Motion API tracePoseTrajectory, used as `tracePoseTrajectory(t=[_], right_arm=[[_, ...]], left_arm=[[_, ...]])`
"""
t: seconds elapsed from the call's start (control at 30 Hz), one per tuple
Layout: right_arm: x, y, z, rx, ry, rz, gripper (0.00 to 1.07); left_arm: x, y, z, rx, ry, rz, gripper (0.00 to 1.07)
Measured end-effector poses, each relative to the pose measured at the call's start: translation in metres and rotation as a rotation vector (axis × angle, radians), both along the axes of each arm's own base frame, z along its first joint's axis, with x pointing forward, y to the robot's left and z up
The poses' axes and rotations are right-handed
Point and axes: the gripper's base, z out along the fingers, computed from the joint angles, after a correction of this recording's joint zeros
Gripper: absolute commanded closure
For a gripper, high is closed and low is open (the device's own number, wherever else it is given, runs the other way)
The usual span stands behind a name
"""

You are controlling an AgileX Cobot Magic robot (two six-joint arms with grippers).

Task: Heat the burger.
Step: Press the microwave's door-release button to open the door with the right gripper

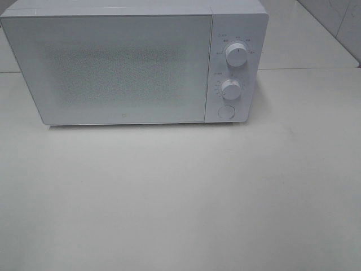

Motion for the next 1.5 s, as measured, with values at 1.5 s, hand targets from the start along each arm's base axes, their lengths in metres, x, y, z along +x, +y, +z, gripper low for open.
tracePoseTrajectory(t=[1.5], right_arm=[[-0.014,-0.003,0.017,0.022,-0.25,-0.074,0.31]], left_arm=[[0.0,0.0,0.0,0.0,0.0,0.0,0.09]])
